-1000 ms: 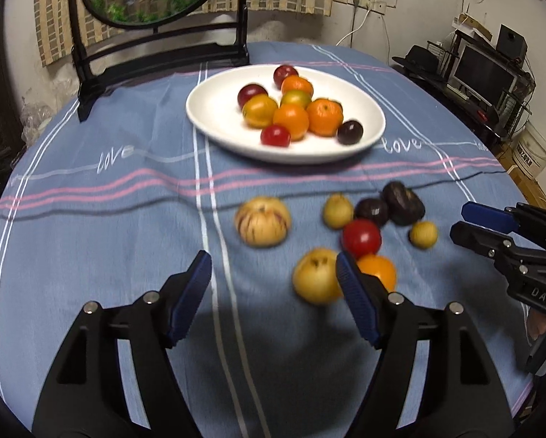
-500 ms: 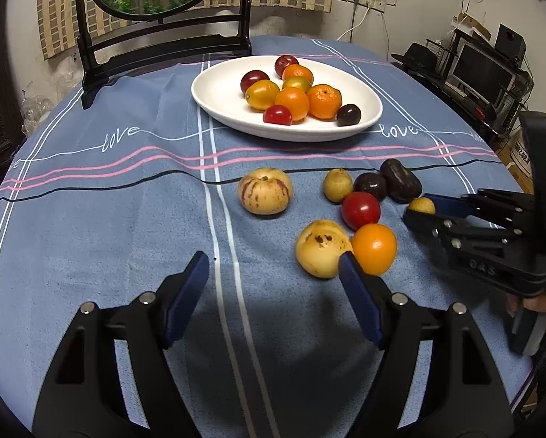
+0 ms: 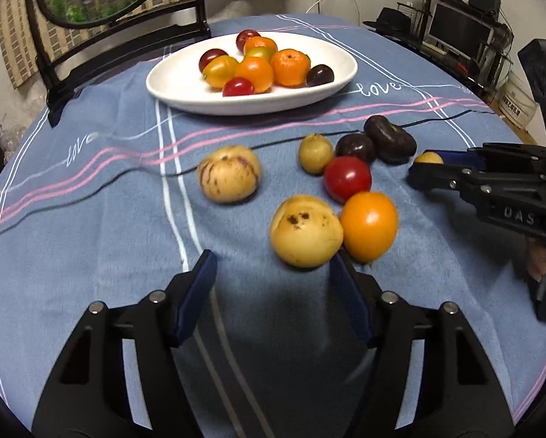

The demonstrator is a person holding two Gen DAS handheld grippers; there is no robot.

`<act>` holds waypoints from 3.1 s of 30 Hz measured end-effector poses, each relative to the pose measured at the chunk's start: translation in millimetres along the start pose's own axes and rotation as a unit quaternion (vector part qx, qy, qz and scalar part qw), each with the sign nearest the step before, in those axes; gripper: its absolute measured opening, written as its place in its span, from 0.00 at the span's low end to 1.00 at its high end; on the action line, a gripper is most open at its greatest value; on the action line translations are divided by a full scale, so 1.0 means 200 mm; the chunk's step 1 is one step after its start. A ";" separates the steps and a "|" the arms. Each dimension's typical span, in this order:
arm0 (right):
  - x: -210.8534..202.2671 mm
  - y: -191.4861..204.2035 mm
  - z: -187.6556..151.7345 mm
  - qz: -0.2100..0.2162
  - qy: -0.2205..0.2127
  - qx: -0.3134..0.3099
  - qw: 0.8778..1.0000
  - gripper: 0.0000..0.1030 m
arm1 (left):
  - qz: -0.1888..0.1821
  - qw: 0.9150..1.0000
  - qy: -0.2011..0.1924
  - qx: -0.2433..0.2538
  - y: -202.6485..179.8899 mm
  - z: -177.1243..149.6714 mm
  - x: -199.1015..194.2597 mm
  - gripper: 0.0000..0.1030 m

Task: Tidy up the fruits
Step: 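Move both open grippers back toward the remaining fruits, then carry a yellow pear to the plate with the right gripper while the left gripper carries a pale pear, then carry an orange to the plate with the right gripper while the left gripper carries a striped pear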

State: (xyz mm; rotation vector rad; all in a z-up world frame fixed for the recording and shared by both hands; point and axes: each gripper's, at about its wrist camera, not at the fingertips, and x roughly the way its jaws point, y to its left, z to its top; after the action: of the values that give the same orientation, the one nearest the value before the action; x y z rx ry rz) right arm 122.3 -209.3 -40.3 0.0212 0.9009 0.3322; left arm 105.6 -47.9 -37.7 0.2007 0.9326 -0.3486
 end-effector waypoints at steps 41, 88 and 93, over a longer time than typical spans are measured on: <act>0.06 0.15 0.48 -0.034 -0.078 -0.070 0.994 0.26 | 0.001 0.995 -0.062 -0.078 0.27 0.61 0.06 0.37; 0.07 0.40 0.01 -0.001 0.011 -0.041 0.999 0.36 | 0.037 0.988 -0.054 -0.139 0.32 -0.02 -0.18 0.86; -0.02 0.32 0.00 0.001 -0.034 -0.024 0.999 0.36 | 0.041 0.990 -0.042 -0.126 0.28 0.03 -0.13 0.86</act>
State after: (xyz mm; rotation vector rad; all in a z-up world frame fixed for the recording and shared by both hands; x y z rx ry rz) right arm 103.5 -150.4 -27.1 -0.0095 0.8246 0.3532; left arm 117.2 8.1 -13.2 -0.0087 0.8729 -0.1596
